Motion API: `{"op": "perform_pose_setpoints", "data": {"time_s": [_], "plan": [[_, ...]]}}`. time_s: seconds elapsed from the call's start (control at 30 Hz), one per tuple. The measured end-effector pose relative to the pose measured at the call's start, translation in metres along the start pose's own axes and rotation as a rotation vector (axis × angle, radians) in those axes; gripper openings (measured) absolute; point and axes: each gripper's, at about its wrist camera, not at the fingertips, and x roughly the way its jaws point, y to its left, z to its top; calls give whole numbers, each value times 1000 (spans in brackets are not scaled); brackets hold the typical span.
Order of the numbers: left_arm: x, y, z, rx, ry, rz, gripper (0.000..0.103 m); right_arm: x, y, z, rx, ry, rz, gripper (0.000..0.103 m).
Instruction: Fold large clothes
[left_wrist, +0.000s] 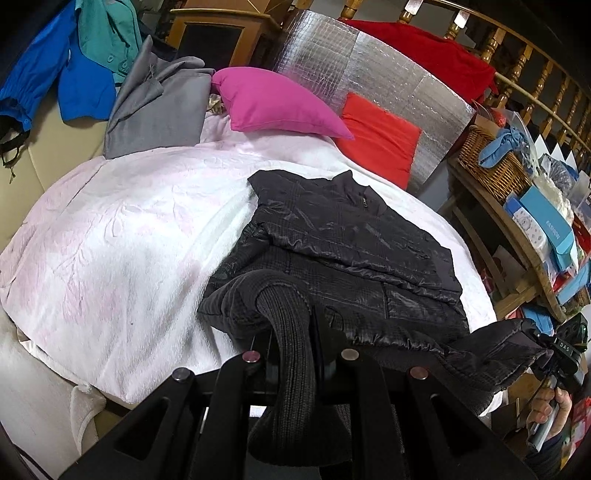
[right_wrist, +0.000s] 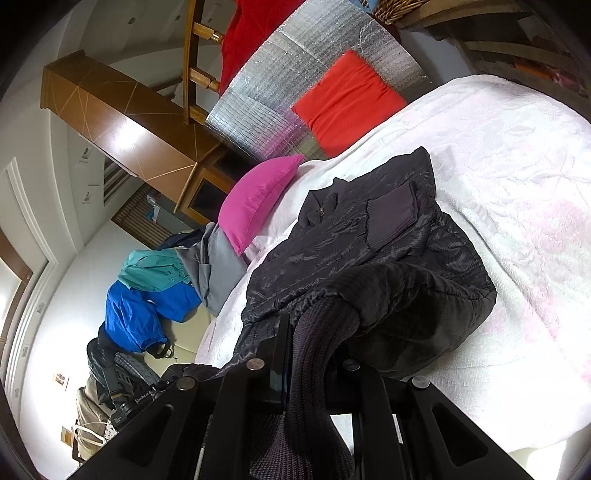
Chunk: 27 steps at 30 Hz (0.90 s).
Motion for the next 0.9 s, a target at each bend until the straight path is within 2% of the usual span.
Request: {"op": "perform_pose_setpoints", "data": {"time_s": [0.43,0.73,0.9], "plan": [[4,-6,1,23,11,24,13,4,5,0,-29,5,-28,11],[-2,-5,1,20,-1,6,13,1,8,1,-45,-3,-35,11],[-4,-3,-8,33,2,8,13,-5,5,-10,-48,-4,-44,11]]}}
